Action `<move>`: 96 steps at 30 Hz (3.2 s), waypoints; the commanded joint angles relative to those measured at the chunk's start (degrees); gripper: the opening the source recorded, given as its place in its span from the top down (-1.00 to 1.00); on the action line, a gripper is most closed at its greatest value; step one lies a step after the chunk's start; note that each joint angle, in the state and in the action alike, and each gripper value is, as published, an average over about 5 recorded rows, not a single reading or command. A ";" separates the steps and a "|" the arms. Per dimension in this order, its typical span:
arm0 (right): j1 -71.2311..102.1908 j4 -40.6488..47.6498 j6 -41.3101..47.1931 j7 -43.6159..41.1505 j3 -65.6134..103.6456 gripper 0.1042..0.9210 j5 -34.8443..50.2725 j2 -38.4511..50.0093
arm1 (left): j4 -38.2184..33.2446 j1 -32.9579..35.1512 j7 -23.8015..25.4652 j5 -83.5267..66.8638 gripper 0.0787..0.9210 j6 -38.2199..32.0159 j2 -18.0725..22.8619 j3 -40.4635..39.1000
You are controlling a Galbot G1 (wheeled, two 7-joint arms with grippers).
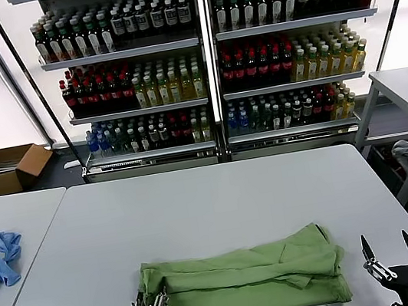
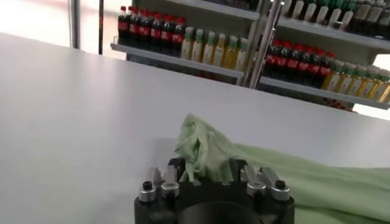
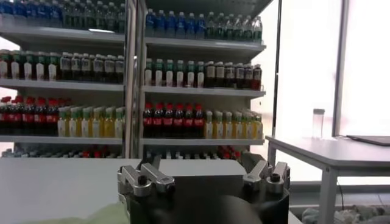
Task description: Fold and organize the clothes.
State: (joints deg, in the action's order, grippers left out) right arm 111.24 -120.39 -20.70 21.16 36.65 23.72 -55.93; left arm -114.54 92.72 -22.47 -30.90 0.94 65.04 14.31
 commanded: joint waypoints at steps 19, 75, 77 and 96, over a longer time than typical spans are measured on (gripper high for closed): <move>-4.11 -0.26 1.61 1.91 -2.29 -0.76 -0.09 0.23 | -7.17 2.20 -4.83 -8.94 0.96 4.09 -8.61 29.36; -6.17 -0.53 3.02 2.25 -2.76 -0.76 -0.20 0.37 | -4.34 -6.53 1.56 20.33 0.96 2.47 2.94 -12.44; -6.26 -0.60 3.04 2.19 -2.89 -0.76 -0.26 0.36 | -2.42 -8.44 1.37 20.36 0.96 3.18 3.01 -12.79; -6.87 -0.88 3.52 2.03 -3.54 -0.76 -0.93 -0.07 | 2.36 -13.92 0.76 23.19 0.67 3.92 1.15 -19.71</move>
State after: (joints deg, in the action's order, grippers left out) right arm 104.57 -121.14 -17.29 23.22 33.21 22.93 -55.96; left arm -115.65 80.92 -21.67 -10.53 6.09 66.71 -0.36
